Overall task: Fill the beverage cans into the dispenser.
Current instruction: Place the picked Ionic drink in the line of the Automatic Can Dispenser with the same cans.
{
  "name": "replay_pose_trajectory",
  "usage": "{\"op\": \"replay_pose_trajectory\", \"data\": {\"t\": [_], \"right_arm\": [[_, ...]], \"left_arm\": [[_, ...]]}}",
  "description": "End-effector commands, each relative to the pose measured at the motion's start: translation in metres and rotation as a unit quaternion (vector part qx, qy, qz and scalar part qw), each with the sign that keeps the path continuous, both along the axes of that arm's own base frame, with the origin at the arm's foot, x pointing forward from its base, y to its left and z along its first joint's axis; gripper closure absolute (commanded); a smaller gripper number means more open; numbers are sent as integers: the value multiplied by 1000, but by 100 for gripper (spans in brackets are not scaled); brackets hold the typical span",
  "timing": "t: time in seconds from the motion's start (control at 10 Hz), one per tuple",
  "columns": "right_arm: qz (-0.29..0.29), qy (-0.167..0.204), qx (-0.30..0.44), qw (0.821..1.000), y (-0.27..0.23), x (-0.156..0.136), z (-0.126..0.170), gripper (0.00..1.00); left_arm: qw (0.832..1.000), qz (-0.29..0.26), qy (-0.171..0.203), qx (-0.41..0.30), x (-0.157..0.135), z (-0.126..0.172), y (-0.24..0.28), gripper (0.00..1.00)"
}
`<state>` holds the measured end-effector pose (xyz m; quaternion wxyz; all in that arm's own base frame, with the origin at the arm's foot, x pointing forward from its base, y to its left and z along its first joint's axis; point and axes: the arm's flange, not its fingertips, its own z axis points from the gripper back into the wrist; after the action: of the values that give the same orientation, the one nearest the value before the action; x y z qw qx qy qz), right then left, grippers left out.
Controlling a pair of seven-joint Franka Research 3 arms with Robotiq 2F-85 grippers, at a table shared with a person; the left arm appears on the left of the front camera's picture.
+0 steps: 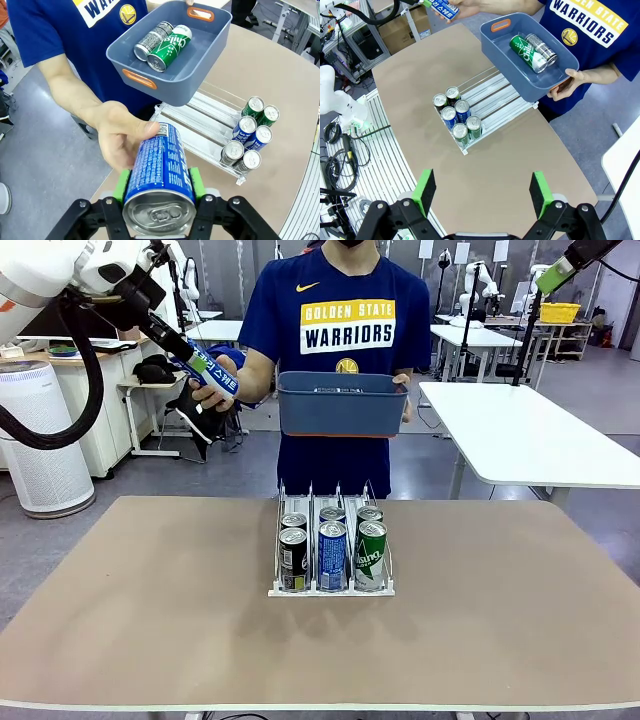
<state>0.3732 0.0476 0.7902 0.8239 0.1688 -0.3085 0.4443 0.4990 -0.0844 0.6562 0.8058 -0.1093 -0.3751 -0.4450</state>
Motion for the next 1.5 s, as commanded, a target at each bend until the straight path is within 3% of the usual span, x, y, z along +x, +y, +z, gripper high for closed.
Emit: {"op": "replay_pose_trajectory", "data": {"t": [0.0, 1.4], "right_arm": [[0, 0, 0, 1000, 0, 0, 0, 0], [0, 0, 0, 1000, 0, 0, 0, 0]], "left_arm": [[1000, 1, -2, 0, -1, 2, 2, 52], [1000, 1, -2, 0, -1, 2, 2, 52]]}}
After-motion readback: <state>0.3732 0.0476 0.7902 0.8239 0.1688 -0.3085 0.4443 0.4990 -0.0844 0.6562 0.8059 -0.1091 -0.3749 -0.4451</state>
